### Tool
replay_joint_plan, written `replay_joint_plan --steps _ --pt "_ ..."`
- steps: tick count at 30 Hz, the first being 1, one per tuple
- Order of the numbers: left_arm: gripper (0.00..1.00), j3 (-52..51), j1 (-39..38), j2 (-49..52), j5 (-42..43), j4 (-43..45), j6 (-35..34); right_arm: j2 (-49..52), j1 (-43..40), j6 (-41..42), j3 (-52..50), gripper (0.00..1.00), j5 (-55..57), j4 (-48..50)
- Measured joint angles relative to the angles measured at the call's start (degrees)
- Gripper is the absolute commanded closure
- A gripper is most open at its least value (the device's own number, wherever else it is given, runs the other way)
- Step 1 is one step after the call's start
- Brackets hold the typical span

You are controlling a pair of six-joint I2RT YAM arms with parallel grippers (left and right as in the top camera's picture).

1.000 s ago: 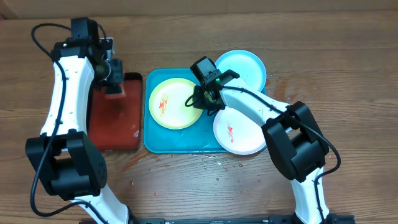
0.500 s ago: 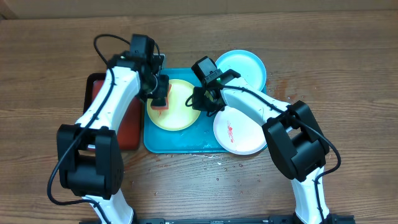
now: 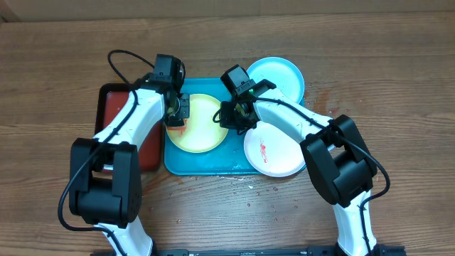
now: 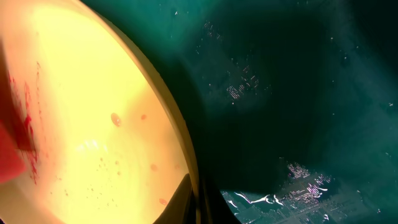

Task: Clean dirty plates on tray and stack at the side
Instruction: 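Carry the sponge with the left gripper onto the yellow plate, then scrub the yellow plate with the sponge while the right gripper holds it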

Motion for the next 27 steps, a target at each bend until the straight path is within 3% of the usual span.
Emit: replay_joint_plan --steps 12,15,23,27 --pt "0.96 -3.56 -1.46 0.0 0.74 1.49 0.92 0.0 -0.15 -0.37 0.0 0.96 -0.07 -0.17" --pt "0.96 -3.85 -1.44 0.0 4.46 1.29 3.26 0.0 -0.15 -0.46 0.0 0.96 -0.17 -0.2" --pt "0.96 -4.94 -1.49 0.0 24.68 1.09 15.34 0.0 -0.15 -0.5 0.0 0.96 -0.31 -0.26" --pt "0.96 -5.42 -1.49 0.0 22.95 4.17 14.29 0.0 -0.15 -0.46 0.0 0.96 -0.39 -0.37"
